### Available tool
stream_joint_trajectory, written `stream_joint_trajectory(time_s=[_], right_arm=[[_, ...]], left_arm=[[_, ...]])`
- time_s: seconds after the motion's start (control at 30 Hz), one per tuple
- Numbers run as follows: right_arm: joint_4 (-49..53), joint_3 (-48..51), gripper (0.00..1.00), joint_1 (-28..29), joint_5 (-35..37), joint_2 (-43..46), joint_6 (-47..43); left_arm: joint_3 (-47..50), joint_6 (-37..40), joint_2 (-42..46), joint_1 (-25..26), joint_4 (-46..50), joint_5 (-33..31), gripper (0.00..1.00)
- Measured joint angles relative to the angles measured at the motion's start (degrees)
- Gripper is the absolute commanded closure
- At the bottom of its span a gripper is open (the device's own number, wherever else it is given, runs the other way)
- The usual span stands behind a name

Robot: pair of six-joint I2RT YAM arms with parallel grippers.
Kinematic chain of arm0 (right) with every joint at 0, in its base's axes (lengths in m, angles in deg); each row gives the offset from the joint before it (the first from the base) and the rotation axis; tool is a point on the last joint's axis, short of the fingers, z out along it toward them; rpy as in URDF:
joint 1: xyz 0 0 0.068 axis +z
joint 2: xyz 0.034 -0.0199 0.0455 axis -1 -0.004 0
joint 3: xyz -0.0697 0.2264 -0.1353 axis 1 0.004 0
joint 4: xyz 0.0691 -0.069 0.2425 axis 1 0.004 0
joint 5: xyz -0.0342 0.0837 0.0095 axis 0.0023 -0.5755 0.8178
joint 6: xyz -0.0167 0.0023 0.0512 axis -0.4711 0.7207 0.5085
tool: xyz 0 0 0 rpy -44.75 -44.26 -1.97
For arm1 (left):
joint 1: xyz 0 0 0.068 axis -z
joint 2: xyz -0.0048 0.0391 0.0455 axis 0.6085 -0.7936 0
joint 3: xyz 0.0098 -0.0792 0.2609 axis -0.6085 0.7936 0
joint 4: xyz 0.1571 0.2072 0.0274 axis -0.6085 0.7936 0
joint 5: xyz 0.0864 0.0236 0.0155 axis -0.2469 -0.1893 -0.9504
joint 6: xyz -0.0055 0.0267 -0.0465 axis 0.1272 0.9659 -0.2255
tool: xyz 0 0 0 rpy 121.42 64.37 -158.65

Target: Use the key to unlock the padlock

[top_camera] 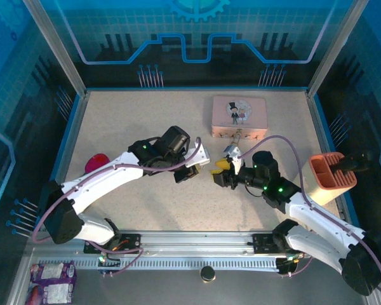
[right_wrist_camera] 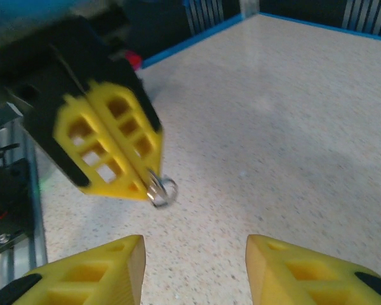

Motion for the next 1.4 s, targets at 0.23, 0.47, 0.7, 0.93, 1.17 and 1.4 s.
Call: stream_joint_trajectory(time_s=[0.23,0.47,0.7,0.93,1.17,1.4], right_arm=[[-5.9,0.5,0.60,1.3,-6.3,-4.2,-1.6],[-6.8,0.5,0.70,2.0,-10.4,-5.0,-3.7],[-6.4,0.5,0.79,2.1,-10.8,-5.1,-5.7],[-5.0,0.5,0.74,2.4,-10.6,-5.1,-7.0],[-4.2,0.5,0.78,3.1,-9.6,-5.1,-7.8],[-4.2,1.3,0.84,3.1,-7.7,-4.4,-7.8]], left_arm=[[0.0,1.8,-0.8,1.4,2.6,0.0,1.00],[0.0,2.9,-0.8,1.9,3.3,0.6,1.00],[0.0,3.0,-0.8,2.4,3.5,1.6,1.00],[0.0,3.1,-0.6,2.8,3.5,2.1,1.00],[0.0,3.0,0.0,2.8,3.5,2.1,1.00],[0.1,3.0,0.1,2.8,3.5,2.1,1.00]])
